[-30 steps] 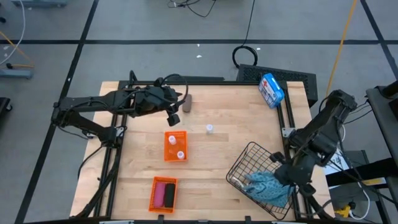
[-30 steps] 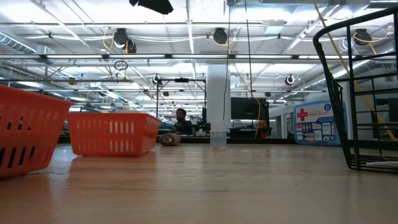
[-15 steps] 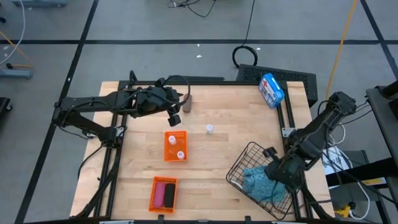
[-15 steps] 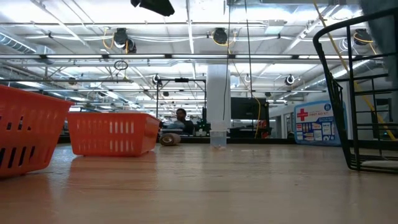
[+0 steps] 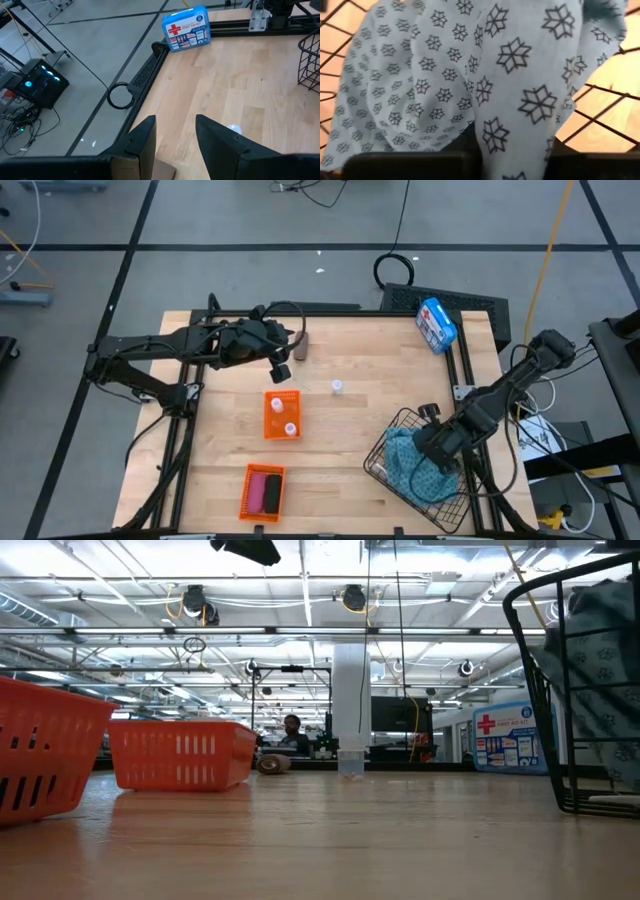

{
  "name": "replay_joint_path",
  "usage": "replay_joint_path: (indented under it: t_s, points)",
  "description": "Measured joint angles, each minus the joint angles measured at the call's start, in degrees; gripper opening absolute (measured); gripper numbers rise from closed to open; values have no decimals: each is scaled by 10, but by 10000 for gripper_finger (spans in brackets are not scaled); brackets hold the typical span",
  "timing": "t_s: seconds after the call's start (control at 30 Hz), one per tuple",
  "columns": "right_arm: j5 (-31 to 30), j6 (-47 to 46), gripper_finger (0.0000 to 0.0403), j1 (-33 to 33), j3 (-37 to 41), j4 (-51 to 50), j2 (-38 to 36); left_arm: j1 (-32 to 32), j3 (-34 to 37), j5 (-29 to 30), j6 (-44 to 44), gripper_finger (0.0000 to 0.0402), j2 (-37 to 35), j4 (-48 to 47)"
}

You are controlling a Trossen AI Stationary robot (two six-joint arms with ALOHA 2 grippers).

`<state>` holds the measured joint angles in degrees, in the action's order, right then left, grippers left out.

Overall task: Pick & Place Medicine items
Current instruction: Put the blue patient gown into the black wire basket

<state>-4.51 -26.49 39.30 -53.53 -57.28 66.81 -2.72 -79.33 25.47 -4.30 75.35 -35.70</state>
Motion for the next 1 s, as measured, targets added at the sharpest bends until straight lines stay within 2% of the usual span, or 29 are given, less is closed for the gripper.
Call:
replay_joint_path:
  t_s: [0.27,0.43,0.67,0.93,1.0]
  points:
    - [0,39,170,-23,-9,-3,0,0,0,0,0,147,0,0]
    - [-11,70,209,-35,-37,-40,0,0,0,0,0,148,0,0]
    - [-61,97,206,-51,-102,-123,0,0,0,0,0,148,0,0]
    - [-107,107,176,-51,-166,-125,-1,0,0,1,0,147,0,0]
    - [-93,107,160,-47,-170,-117,-1,0,0,0,0,148,0,0]
